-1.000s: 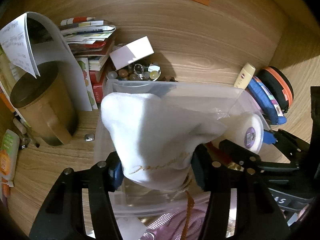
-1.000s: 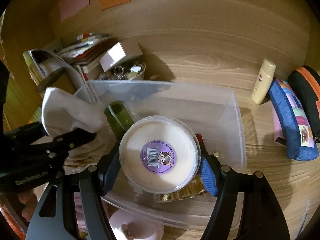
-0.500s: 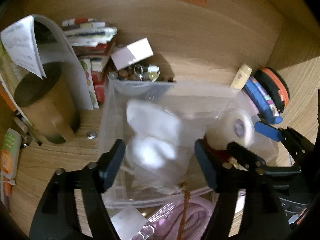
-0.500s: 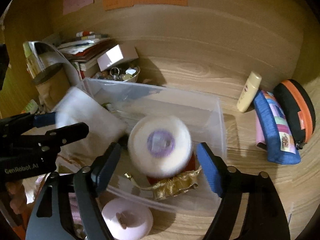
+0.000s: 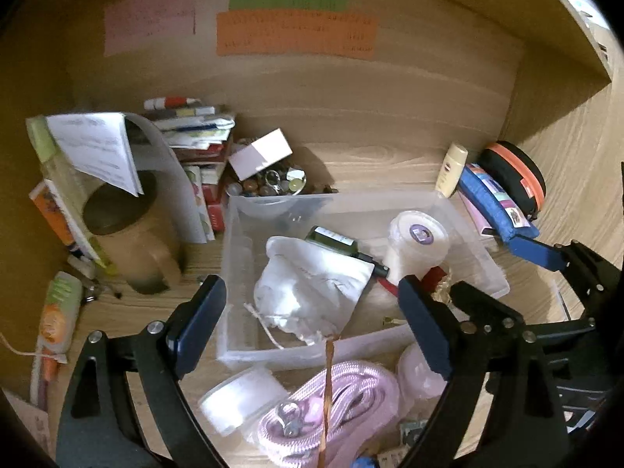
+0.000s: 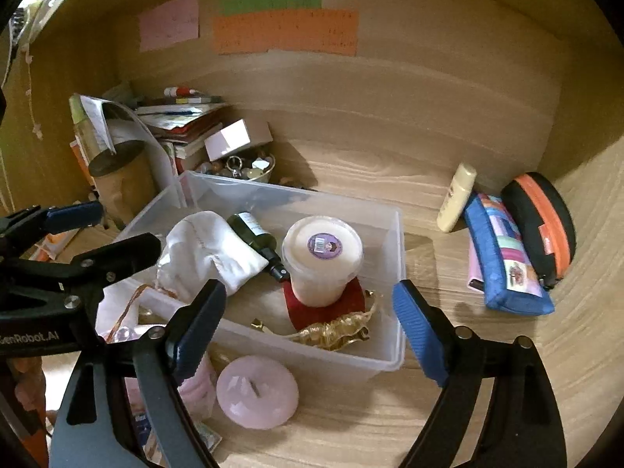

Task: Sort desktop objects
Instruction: 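Carry the cloth bag and tape roll into the clear box and release them, then grasp the clear round container with the left tool while the right tool grasps the pink round container, then lower the clear and pink containers into the clear box and open both tools, then withdraw both tools from the clear box toward the loose desk items, then grasp the green square tile with the right tool while the left tool grasps the white eraser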

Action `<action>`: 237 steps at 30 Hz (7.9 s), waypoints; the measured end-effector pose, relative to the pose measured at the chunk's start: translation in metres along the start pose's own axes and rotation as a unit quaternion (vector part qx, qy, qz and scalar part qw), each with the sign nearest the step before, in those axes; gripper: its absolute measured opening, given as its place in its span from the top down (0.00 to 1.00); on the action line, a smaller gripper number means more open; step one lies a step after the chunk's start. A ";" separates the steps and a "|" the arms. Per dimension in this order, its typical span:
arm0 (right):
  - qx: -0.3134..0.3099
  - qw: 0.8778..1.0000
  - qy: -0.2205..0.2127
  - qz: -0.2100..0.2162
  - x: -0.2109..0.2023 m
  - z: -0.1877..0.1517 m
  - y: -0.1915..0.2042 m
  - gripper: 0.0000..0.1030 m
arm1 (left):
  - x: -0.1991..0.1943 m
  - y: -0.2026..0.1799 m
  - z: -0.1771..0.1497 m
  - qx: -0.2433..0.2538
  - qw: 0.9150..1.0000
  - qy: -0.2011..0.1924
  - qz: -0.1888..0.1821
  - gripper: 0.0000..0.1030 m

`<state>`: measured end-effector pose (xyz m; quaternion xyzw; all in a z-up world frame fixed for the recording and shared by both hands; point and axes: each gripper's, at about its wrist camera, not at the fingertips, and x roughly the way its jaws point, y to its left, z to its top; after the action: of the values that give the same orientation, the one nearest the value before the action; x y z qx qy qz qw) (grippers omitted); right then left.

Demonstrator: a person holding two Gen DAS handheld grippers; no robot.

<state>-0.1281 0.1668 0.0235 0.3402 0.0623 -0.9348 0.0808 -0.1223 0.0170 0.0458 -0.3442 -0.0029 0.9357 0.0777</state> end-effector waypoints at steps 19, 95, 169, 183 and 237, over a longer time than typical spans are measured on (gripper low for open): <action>-0.013 0.999 -0.028 -0.005 -0.049 -0.033 0.000 0.06 | -0.042 0.035 -0.037 -0.030 0.999 0.008 0.020 0.10; 0.019 0.997 0.010 0.077 -0.025 -0.054 -0.019 0.42 | -0.052 0.033 -0.062 -0.027 1.000 -0.016 -0.002 0.72; 0.008 0.997 -0.009 0.074 0.019 -0.013 -0.019 0.14 | 0.039 -0.012 0.007 -0.008 0.999 0.007 -0.041 0.13; 0.009 0.999 -0.008 0.053 -0.011 -0.027 -0.015 0.13 | -0.011 0.011 -0.009 0.001 0.999 -0.026 0.019 0.05; -0.098 0.977 0.099 0.159 0.017 -0.105 0.046 0.63 | -0.031 -0.004 -0.148 -0.009 0.995 0.101 0.001 0.05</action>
<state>-0.0667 0.1377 -0.0701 0.4274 0.1066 -0.8609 0.2547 -0.0028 0.0091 -0.0466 -0.4374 -0.0026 0.8963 0.0734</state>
